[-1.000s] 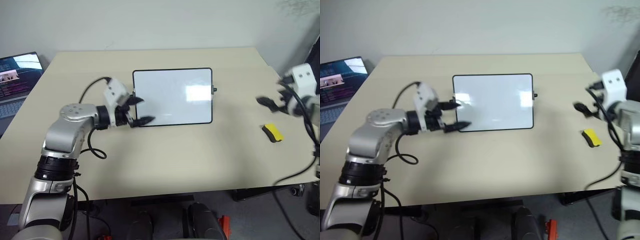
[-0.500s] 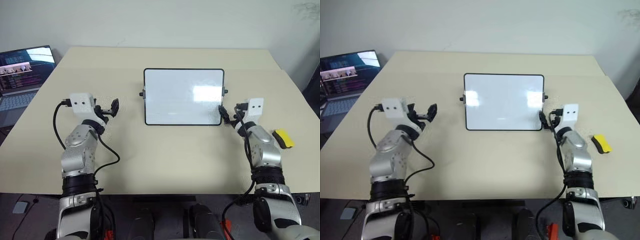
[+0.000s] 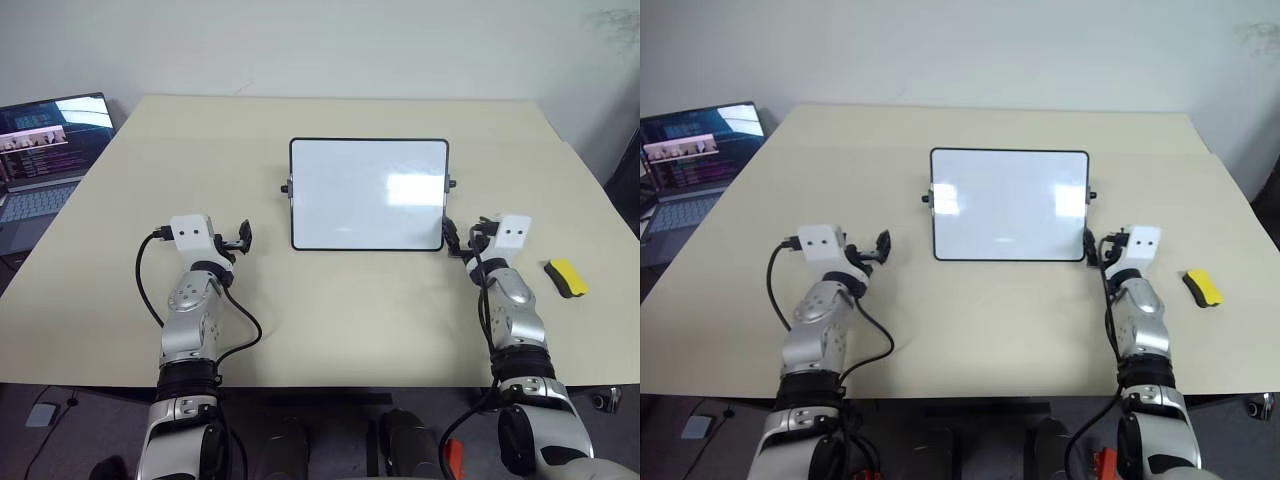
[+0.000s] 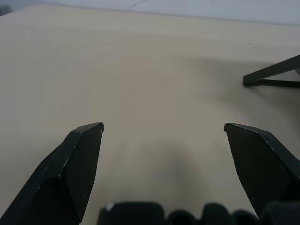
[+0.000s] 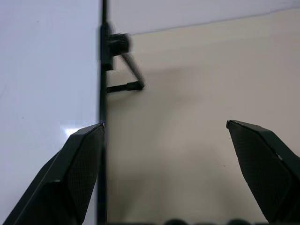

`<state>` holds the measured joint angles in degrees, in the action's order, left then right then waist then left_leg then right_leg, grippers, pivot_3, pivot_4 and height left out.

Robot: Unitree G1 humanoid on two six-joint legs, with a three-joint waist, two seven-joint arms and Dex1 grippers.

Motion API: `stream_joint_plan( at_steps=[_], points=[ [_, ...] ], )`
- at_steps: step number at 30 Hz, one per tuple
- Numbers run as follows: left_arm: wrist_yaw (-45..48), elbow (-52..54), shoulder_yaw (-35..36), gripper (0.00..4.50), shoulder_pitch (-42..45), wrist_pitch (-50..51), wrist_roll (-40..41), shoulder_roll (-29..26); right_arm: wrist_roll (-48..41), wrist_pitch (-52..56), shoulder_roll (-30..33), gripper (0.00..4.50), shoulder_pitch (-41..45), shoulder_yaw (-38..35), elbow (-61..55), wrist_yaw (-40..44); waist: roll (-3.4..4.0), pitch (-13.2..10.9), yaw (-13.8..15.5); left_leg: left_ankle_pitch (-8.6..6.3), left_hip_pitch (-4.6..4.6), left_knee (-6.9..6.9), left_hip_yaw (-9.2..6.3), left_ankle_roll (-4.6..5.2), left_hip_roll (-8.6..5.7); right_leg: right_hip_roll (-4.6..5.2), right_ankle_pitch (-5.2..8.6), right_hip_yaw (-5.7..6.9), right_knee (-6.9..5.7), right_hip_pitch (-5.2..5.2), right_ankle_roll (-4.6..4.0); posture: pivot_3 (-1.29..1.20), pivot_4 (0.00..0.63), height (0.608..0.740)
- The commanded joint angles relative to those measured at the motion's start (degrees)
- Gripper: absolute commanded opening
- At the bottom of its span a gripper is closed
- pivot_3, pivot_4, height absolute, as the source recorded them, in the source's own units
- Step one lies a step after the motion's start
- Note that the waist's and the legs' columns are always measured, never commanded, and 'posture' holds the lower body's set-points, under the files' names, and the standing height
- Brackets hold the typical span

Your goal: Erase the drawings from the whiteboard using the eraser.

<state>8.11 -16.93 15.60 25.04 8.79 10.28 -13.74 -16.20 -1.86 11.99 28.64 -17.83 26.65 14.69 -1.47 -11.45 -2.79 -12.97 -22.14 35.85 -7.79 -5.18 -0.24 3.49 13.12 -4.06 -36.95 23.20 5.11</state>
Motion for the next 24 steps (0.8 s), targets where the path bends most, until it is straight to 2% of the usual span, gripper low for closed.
stream_joint_plan(
  at_steps=[1,3,6,10,24],
  points=[
    [0.18,0.14,-0.19,4.5,0.63,-2.02,0.26,-0.09,-4.33,2.08,0.0,4.46,-0.92,-1.99,-7.32,-0.12,0.0,0.0,-0.23,0.0,0.01,-0.01,0.0,0.0,0.01,0.0,0.0,0.01,0.0,0.0,0.0,0.0,0.15,0.74],
    [0.29,-0.51,-0.31,4.5,0.77,-2.37,0.2,-0.12,-6.39,3.85,-0.22,4.46,-2.02,-2.47,-10.52,0.27,0.0,0.0,-0.5,0.0,0.03,-0.02,0.0,0.0,0.01,-0.01,0.0,0.0,-0.01,0.0,0.0,0.0,0.15,0.74],
    [0.74,-1.69,-0.47,4.5,1.35,-2.33,0.61,-0.03,0.14,3.53,2.24,4.46,-3.35,1.17,-10.59,-1.55,0.02,0.01,-0.62,0.0,0.07,-0.02,0.02,0.0,0.02,-0.02,0.01,0.0,-0.03,0.0,0.0,0.0,0.15,0.74],
    [0.92,-3.42,-1.2,4.5,2.01,-3.06,0.39,0.44,4.53,3.62,2.27,4.46,-2.41,4.11,-6.17,-3.78,0.02,0.02,-0.62,0.0,0.1,-0.02,0.05,0.0,0.03,-0.03,0.01,-0.02,-0.03,0.0,0.01,0.0,0.15,0.74],
    [-2.2,-3.46,-4.44,4.5,0.86,-3.59,-2.66,2.38,3.7,1.28,0.83,4.46,-0.89,4.58,-1.76,-3.14,0.02,0.02,-0.54,0.0,0.08,-0.03,0.04,0.0,0.02,-0.02,0.01,-0.03,-0.01,0.0,0.01,0.0,0.15,0.74]
  ],
)
